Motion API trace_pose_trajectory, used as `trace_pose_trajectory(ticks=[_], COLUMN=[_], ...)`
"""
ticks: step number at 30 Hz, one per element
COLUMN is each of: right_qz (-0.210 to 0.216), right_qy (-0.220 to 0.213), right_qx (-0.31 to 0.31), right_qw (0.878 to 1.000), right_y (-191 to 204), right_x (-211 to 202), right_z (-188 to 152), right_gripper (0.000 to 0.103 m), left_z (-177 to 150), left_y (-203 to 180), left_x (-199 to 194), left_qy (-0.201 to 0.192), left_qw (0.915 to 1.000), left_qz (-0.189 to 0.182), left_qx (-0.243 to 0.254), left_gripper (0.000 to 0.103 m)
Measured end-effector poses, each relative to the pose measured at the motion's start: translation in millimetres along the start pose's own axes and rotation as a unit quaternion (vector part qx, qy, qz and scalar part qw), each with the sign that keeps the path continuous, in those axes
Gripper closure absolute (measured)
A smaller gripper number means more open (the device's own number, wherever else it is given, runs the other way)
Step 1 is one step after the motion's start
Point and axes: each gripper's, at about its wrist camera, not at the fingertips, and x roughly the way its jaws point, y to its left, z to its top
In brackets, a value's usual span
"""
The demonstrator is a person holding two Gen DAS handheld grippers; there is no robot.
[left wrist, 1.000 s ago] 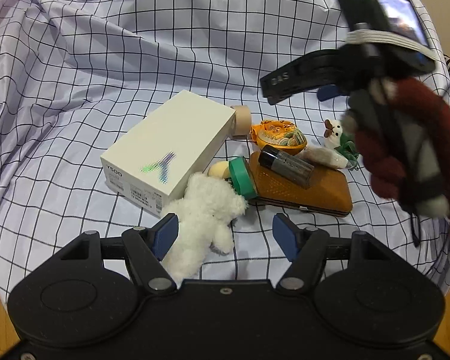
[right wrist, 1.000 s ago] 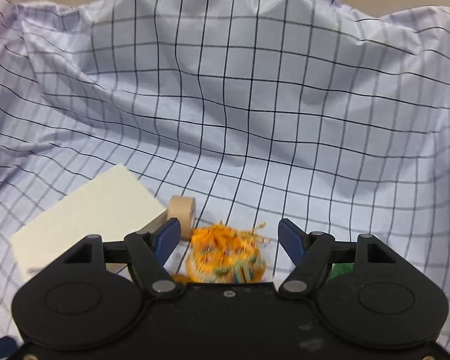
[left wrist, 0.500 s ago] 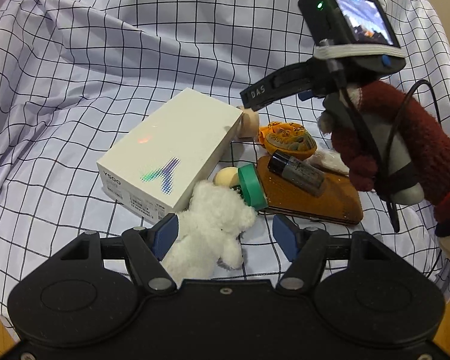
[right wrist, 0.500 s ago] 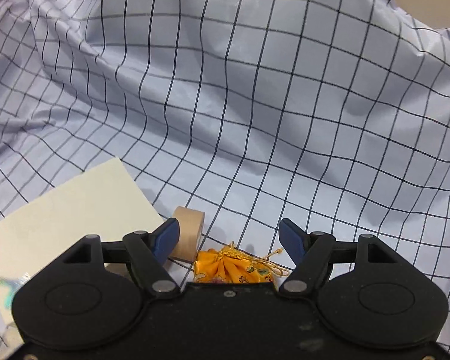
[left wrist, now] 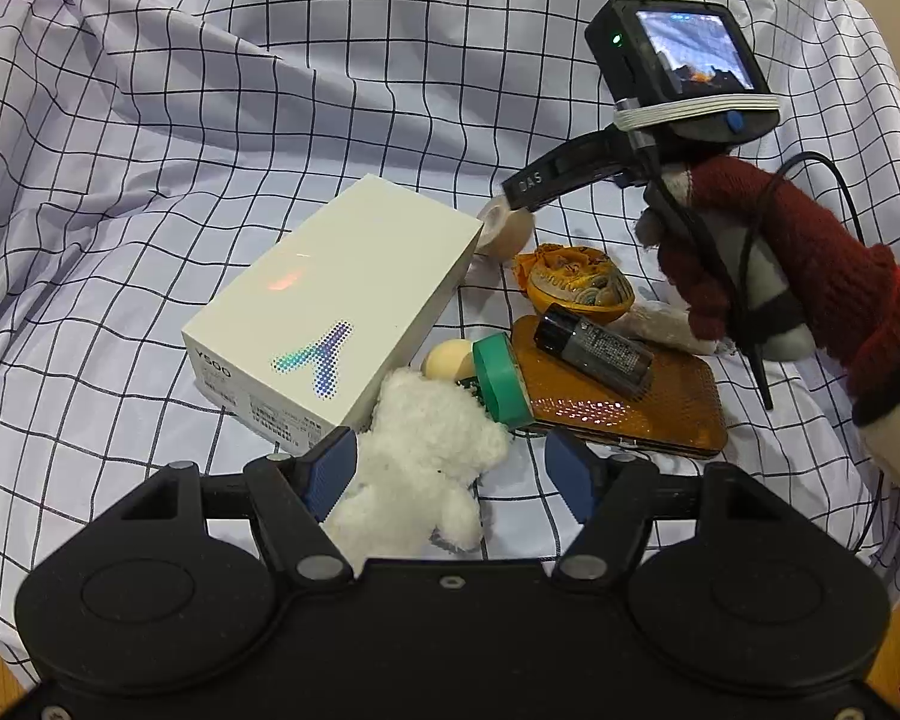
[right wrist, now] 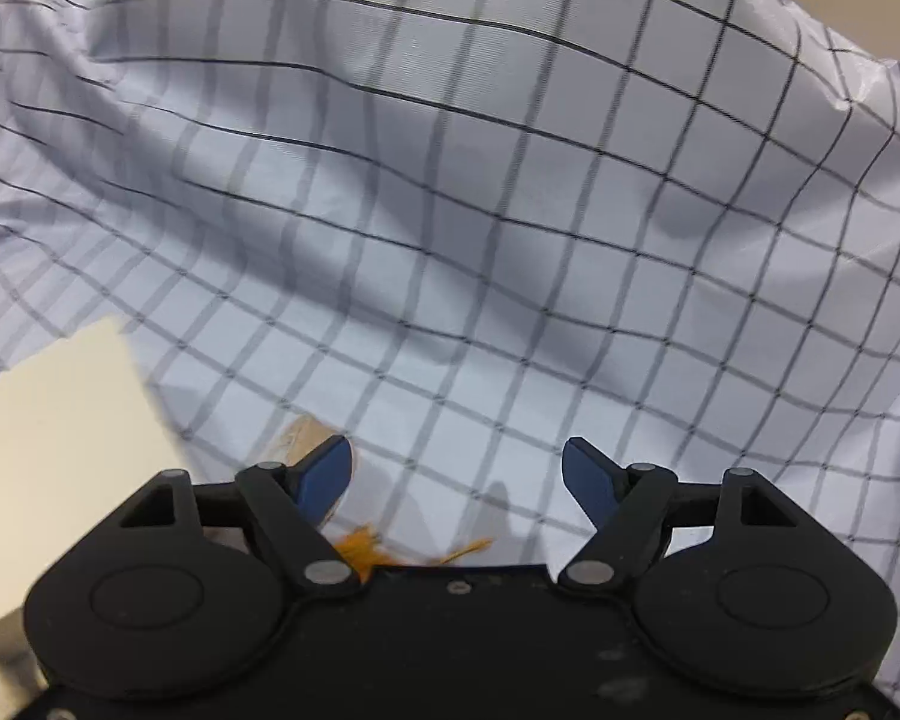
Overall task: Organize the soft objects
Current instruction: 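Move the right gripper toward the orange yarn ball, then close the right gripper on the green-and-white plush while the left grasps the beige tape roll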
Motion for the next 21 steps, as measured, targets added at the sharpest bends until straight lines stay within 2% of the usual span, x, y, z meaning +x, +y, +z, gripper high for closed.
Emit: trace_pose_trajectory(ticks=[2,5,9,14,15,17,19,21], right_qz=[-0.015,-0.015,-0.02,-0.034,-0.036,-0.046,-0.066,-0.089], right_qy=[0.002,0.0,-0.019,-0.056,-0.063,-0.078,-0.099,-0.115], right_qx=[0.007,0.04,0.077,0.112,0.117,0.122,0.136,0.136], right_qw=[1.0,0.999,0.997,0.991,0.991,0.988,0.984,0.98], right_y=[-7.2,-23.5,-40.8,-55.9,-58.2,-61.8,-65.0,-65.4], right_x=[5.7,2.8,-18.4,-53.8,-59.6,-70.8,-79.9,-87.8], right_z=[1.8,2.7,-3.7,-25.4,-31.0,-44.7,-61.3,-76.9], right_gripper=[0.028,0.028,0.027,0.013,0.012,0.007,0.001,0.001], left_z=[1.0,2.8,9.1,22.6,27.3,34.8,43.9,52.0], left_y=[-0.1,0.1,-0.9,-3.4,-4.0,-5.8,-8.3,-10.8], left_x=[0.0,-0.6,0.0,-2.0,-2.4,-2.9,-2.6,-0.3], left_qy=[0.0,-0.001,0.003,0.0,-0.001,-0.006,-0.017,-0.022], left_qw=[1.0,1.0,1.0,0.9999,0.9999,0.9998,0.9997,0.9996], left_qz=[0.001,0.001,-0.006,-0.013,-0.015,-0.015,-0.009,-0.005], left_qx=[0.001,0.001,0.002,0.004,0.005,0.008,0.012,0.015], left_gripper=[0.038,0.038,0.038,0.038,0.036,0.027,0.025,0.024])
